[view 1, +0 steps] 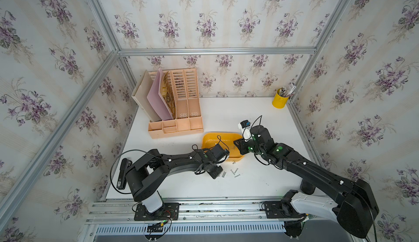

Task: Put the screws on the desktop into the storage box
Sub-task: Pick up the screw from the center of the board.

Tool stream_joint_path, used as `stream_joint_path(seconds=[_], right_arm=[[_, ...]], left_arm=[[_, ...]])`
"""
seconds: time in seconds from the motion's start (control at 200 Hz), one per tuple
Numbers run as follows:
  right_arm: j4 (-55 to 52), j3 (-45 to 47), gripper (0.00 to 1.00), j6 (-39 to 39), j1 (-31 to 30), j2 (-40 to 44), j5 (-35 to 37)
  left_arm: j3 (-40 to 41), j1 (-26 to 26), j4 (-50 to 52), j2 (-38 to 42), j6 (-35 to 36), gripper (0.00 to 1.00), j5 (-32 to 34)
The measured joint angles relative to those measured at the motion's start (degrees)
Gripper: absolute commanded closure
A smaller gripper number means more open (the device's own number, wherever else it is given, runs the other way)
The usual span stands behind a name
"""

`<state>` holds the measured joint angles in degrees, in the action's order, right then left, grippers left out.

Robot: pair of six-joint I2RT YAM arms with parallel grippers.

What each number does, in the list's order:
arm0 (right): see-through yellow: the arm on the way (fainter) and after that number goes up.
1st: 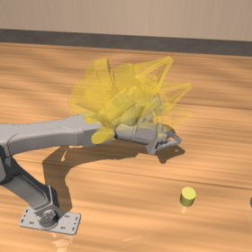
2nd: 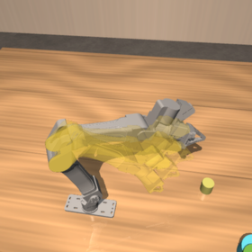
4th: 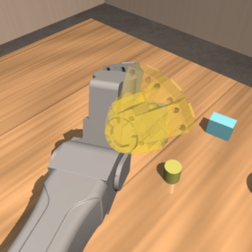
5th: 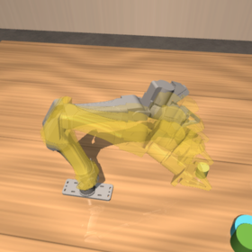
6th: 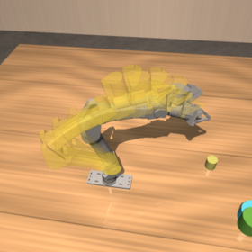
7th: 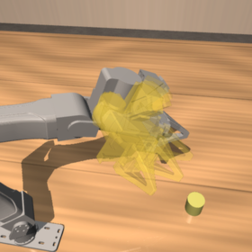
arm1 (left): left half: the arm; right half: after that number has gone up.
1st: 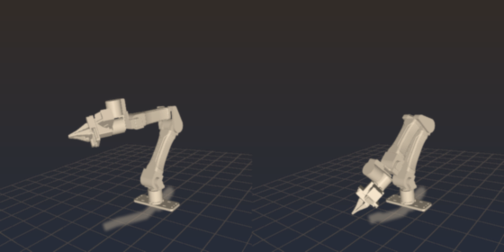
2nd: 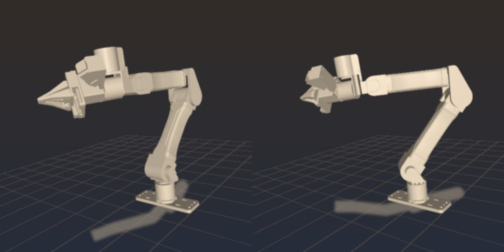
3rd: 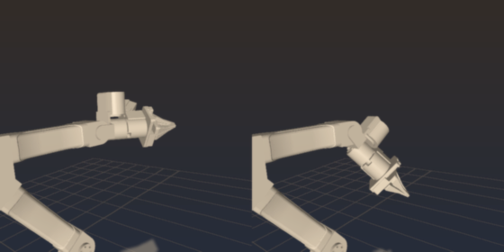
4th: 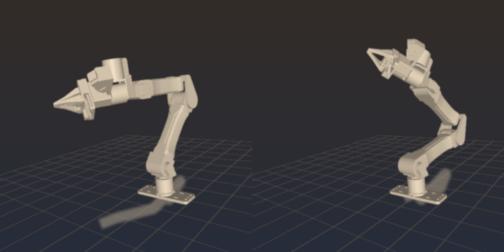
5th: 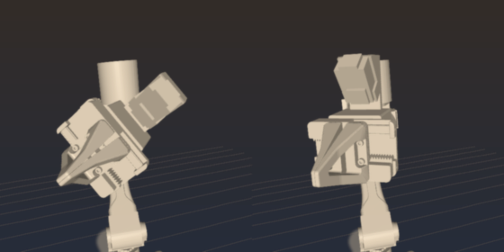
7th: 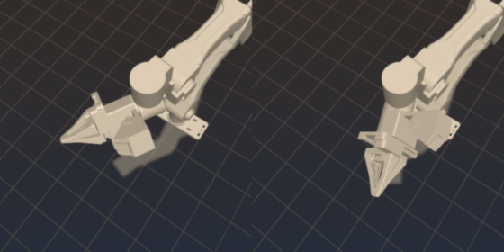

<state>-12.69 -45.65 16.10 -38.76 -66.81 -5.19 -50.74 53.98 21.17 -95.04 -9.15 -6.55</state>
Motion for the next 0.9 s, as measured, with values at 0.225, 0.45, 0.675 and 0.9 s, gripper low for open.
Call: stream_joint_path(seconds=[0.225,0.45,0.675,0.9], right_arm=[[-0.4,0.0,0.79,0.0,0.0,-0.1,0.0],[-0.5,-0.1,0.79,0.0,0.0,0.5,0.0],[-1.7,0.2,0.78,0.0,0.0,1.8,0.2],[-2.0,-0.7,0.76,0.0,0.0,3.1,0.6]], left_arm=[[-0.7,0.0,1.7,-0.3,0.7,0.77,0.5],[-2.3,0.0,1.6,-1.9,0.6,0.76,0.3],[-3.0,0.0,1.7,-2.7,1.0,0.86,0.8],[-3.7,0.0,2.7,-3.0,1.0,0.98,1.4]])
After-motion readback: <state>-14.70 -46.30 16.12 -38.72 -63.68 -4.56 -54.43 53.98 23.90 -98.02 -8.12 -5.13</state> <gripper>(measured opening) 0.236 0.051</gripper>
